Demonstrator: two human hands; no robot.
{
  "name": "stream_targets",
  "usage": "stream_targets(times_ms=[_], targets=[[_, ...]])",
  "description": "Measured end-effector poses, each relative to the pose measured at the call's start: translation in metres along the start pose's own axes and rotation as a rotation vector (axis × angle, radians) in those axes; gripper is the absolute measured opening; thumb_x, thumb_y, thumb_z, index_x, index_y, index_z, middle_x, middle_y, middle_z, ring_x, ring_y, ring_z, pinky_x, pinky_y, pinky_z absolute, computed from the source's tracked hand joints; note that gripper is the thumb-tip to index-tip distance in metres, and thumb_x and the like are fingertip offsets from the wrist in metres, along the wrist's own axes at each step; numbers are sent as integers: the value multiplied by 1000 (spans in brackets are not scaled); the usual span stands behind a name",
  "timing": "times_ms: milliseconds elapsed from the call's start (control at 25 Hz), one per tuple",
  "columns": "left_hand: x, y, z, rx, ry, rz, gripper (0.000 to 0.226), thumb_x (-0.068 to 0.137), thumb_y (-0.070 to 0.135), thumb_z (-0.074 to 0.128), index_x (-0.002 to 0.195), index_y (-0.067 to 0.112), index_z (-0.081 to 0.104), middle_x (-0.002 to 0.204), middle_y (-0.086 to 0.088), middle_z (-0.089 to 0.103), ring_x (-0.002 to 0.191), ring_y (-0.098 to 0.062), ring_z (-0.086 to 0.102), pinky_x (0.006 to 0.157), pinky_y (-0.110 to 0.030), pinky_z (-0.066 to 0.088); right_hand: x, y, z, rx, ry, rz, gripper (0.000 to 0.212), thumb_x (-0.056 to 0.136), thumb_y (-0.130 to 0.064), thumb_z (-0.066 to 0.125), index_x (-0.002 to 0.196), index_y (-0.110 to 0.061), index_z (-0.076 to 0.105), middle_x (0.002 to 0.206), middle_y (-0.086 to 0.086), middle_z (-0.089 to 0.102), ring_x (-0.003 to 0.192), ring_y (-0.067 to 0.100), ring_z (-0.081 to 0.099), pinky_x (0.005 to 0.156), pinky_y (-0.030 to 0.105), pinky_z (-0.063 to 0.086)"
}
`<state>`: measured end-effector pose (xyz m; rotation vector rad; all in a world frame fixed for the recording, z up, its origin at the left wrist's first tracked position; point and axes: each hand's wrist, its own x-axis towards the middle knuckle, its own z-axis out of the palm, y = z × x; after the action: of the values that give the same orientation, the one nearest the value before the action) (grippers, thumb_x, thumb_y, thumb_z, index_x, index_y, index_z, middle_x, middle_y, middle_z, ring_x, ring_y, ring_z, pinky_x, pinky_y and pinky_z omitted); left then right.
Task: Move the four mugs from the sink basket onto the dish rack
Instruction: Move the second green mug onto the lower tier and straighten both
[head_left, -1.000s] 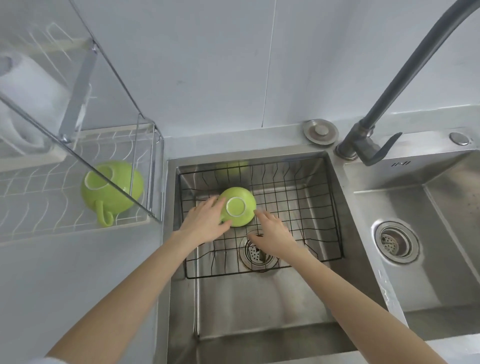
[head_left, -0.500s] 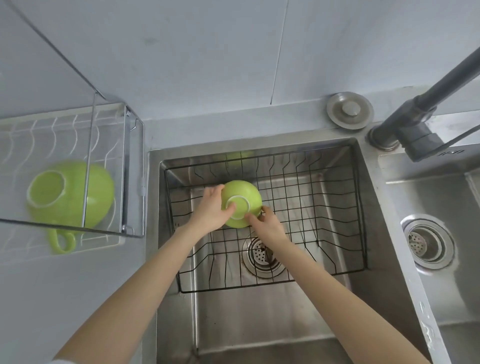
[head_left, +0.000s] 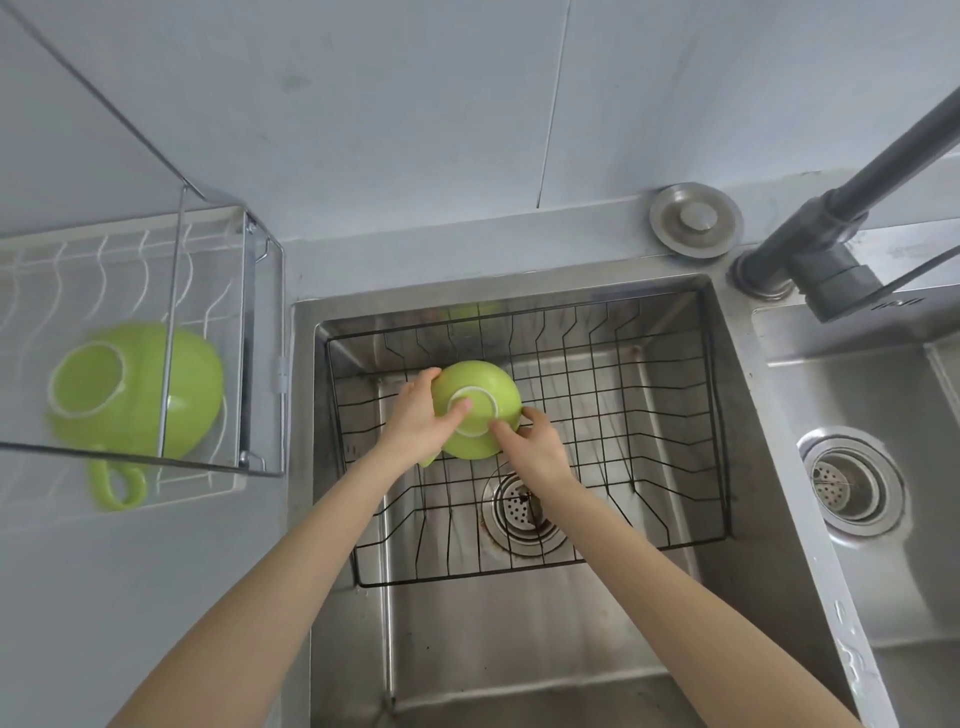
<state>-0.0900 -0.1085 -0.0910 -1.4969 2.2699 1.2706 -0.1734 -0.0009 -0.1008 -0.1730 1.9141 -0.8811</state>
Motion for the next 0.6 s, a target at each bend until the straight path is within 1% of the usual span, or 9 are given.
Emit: stream_targets(times_ms=[80, 160, 200, 320, 360, 400, 480, 520, 600], targets=[[-12, 3, -4, -37, 7, 22, 59, 83, 27, 59, 133, 7, 34, 135, -17, 46, 121, -30, 46, 99, -34, 38, -10, -2, -5, -19, 11, -32, 56, 85, -29, 53, 135, -12, 35, 109, 6, 56, 108, 26, 55, 86, 31, 42], [-29, 5, -7, -98, -6, 49, 53, 85, 25, 57, 131, 9, 37, 132, -13, 49, 114, -23, 49, 90, -29, 40, -24, -2, -11, -19, 17, -51, 55, 85, -28, 52, 135, -13, 36, 104, 3, 53, 104, 23, 53, 83, 29, 40], [-38, 5, -9, -135, -16, 61, 49, 86, 25, 55, 130, 11, 38, 132, -11, 50, 111, -20, 50, 87, -28, 41, -30, -3, -16, -10, 20, -63, 54, 85, -28, 51, 135, -13, 36, 105, 3, 53, 101, 22, 51, 83, 28, 38], [-58, 6, -14, -205, -59, 63, 44, 89, 22, 48, 132, 16, 37, 132, -10, 48, 104, -19, 52, 89, -36, 46, -43, -3, -26, -27, 25, -100, 50, 87, -27, 49, 134, -12, 38, 112, 7, 55, 97, 20, 48, 82, 28, 35], [-76, 4, -16, -224, -61, 85, 45, 89, 19, 48, 133, 16, 36, 132, -10, 48, 100, -19, 54, 88, -35, 48, -58, -2, -30, -27, 35, -132, 49, 87, -27, 48, 133, -13, 38, 113, 7, 56, 97, 20, 48, 82, 28, 36], [-100, 5, -20, -226, -52, 127, 48, 89, 15, 48, 134, 17, 34, 132, -10, 47, 94, -17, 57, 84, -29, 50, -80, -2, -35, -28, 39, -180, 48, 88, -28, 47, 133, -13, 39, 110, 7, 57, 97, 19, 49, 81, 28, 36], [-104, 2, -18, -216, -67, 161, 53, 87, 10, 52, 135, 16, 32, 131, -10, 45, 80, -9, 58, 66, -7, 46, -80, -4, -39, -31, 37, -186, 46, 88, -28, 46, 132, -16, 40, 102, 2, 56, 95, 19, 50, 78, 28, 36], [-111, 1, -19, -218, -63, 179, 55, 85, 10, 55, 135, 16, 32, 130, -9, 45, 79, -7, 58, 61, -3, 45, -86, -5, -40, -42, 39, -206, 45, 88, -28, 46, 132, -16, 40, 100, 1, 55, 94, 19, 51, 78, 29, 36], [-132, -2, -23, -233, -52, 221, 62, 81, 11, 61, 135, 16, 31, 130, -9, 44, 87, -12, 59, 66, -8, 45, -107, -5, -40, -58, 53, -258, 45, 89, -28, 47, 132, -17, 40, 101, 1, 55, 96, 20, 51, 79, 29, 36]])
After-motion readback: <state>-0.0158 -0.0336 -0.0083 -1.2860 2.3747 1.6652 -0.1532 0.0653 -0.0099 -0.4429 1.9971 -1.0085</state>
